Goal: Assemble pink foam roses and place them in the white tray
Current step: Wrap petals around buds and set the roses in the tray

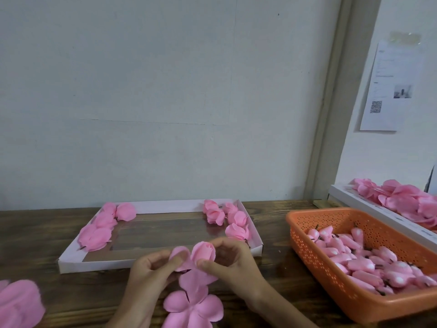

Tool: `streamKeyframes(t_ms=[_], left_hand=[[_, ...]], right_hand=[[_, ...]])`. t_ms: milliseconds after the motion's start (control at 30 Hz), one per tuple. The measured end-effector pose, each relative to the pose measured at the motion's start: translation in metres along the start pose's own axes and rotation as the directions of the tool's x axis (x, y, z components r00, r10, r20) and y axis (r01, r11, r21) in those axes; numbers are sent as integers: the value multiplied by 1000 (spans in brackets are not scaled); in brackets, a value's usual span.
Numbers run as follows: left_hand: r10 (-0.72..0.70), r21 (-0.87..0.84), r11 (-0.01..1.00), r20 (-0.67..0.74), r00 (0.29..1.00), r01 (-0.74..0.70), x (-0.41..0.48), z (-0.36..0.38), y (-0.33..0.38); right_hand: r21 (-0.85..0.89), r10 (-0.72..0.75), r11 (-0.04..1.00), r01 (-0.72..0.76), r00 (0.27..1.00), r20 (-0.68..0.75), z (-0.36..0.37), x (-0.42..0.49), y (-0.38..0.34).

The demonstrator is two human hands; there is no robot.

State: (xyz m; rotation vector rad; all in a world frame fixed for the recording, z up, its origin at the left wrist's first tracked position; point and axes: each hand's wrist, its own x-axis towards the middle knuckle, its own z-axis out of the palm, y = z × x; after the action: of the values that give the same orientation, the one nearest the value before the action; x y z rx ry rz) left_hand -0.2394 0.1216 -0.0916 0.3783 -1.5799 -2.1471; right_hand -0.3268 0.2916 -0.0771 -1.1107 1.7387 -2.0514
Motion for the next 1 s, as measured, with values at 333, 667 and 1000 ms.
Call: streamKeyframes(t_ms=[333,667,1000], left_hand=[[218,123,967,40,975,-222,-7,9,0],[365,207,881,276,889,-426,-18,14,16],[438,266,825,259,861,-499,-16,10,13]], right_hand=[[-76,-22,997,25,999,36,9,-4,3],[-136,-93,988,79,991,-101,6,-2,6],[-162,-94,983,80,992,-82,6,-2,4]])
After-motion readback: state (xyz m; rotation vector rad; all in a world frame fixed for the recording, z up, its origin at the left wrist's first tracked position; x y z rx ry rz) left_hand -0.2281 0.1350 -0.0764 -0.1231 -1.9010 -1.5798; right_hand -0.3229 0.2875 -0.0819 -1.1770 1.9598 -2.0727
